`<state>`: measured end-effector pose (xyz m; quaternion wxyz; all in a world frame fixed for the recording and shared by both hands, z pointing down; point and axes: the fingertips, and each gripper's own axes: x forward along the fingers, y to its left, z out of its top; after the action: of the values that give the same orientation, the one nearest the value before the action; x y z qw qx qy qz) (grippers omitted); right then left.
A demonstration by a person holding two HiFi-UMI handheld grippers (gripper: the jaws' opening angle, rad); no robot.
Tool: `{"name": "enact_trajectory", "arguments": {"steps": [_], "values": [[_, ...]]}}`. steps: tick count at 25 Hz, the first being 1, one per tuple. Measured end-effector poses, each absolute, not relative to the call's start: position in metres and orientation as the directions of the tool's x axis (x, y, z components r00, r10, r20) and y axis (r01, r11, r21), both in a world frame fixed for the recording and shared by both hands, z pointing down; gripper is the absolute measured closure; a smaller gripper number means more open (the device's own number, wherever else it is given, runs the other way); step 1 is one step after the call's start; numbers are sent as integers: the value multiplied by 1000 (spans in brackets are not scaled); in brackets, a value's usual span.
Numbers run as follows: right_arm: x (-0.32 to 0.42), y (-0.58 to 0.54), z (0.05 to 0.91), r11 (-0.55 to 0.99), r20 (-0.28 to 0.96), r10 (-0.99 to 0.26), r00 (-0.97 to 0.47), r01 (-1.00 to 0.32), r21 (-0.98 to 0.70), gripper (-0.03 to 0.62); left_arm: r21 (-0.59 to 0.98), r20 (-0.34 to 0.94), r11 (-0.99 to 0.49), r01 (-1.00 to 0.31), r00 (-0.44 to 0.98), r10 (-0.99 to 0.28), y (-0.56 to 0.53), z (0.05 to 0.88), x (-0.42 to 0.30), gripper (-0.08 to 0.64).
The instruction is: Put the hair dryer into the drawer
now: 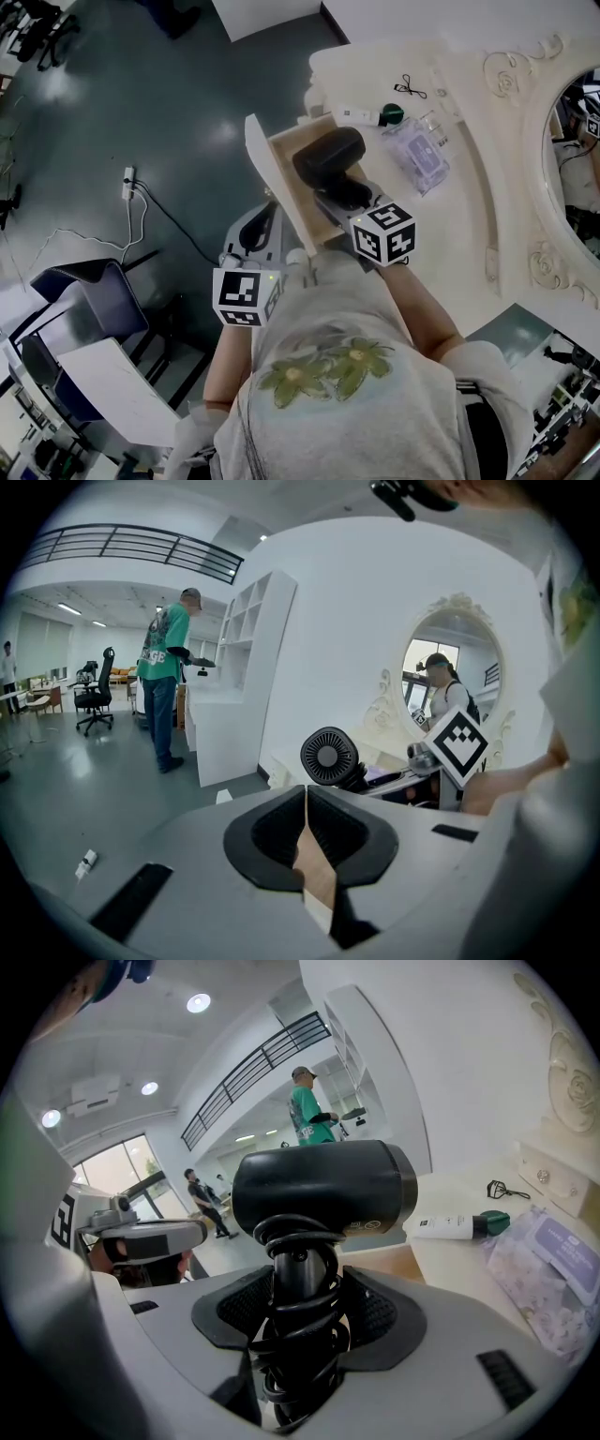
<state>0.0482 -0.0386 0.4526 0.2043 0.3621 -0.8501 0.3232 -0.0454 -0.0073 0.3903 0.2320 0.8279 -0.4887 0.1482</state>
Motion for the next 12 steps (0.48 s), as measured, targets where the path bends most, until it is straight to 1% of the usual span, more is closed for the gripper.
{"name": "enact_trajectory", "arguments": {"steps": [12], "values": [[52, -51, 481, 511, 614, -456, -645, -754, -413, 364, 249, 488, -413, -876, 482, -728, -19, 403, -38, 543]]}}
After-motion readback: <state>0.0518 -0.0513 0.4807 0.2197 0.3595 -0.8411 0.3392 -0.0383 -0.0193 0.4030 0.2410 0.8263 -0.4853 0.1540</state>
